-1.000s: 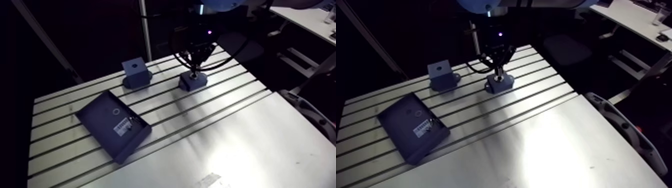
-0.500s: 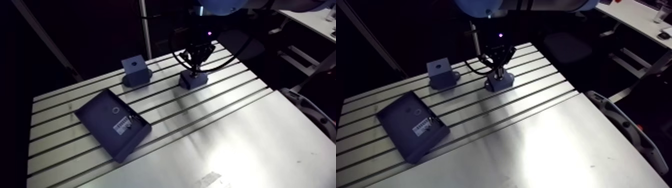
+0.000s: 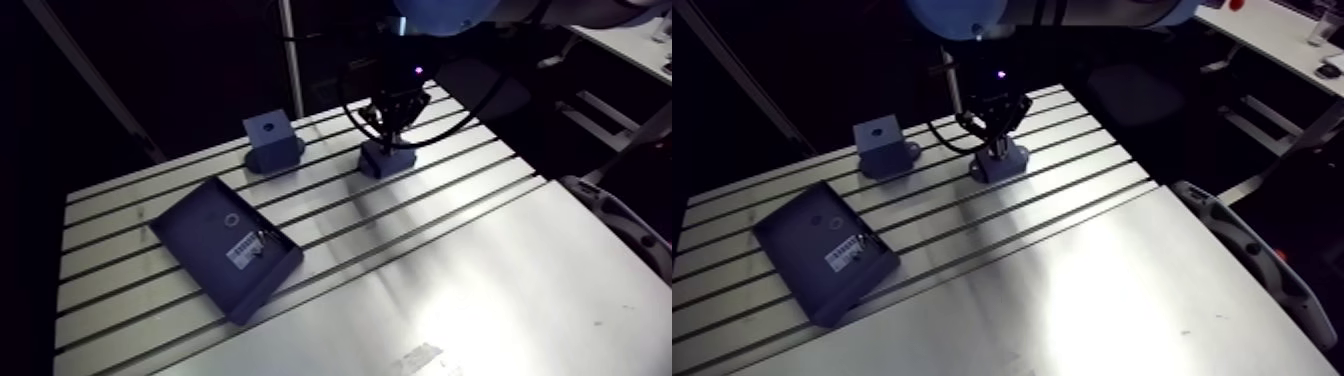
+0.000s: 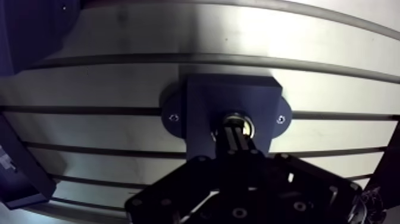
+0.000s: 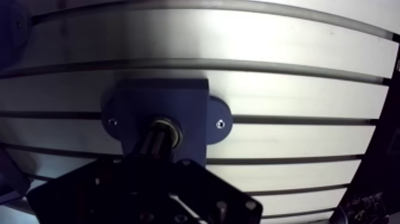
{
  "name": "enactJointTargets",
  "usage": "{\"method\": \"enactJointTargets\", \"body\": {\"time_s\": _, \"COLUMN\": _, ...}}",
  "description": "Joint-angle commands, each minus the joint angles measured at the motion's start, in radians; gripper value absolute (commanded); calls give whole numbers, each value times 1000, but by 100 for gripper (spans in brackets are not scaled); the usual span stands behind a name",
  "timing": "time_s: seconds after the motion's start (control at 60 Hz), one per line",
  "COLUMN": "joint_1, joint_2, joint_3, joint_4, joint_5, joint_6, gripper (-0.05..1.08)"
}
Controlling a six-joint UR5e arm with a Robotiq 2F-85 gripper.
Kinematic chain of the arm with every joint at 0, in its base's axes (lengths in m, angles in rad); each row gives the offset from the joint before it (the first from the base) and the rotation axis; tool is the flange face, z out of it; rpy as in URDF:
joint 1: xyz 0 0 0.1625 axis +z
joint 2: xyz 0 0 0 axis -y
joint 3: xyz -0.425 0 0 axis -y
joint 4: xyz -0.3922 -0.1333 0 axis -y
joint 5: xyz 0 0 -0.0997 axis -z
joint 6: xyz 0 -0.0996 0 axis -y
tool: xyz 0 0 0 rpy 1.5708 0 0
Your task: Pick up the bearing and press it into the housing until flush.
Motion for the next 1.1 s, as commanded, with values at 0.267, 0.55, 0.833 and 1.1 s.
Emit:
{"method": "enactJointTargets", "body": {"time_s": 0.267, "joint_1": -1, "joint_2": 17, "joint_3": -2, "joint_4": -6, "joint_5": 0, "joint_6": -1, "gripper": 108}}
{"method": "enactJointTargets", "body": {"time_s": 0.55, "joint_1": -2, "joint_2": 13, "joint_3": -2, "joint_4": -17, "joint_5": 1, "joint_6": -3, "gripper": 108}}
{"method": "enactJointTargets", "body": {"time_s": 0.833, "joint_1": 1, "joint_2": -57, "joint_3": -16, "joint_4": 34, "joint_5": 3, "joint_6": -3, "gripper": 108}}
{"method": "enactJointTargets", "body": {"time_s": 1.1, "joint_1": 1, "joint_2": -135, "joint_3": -35, "joint_4": 119, "joint_5": -1, "joint_6": 31, "gripper": 3}}
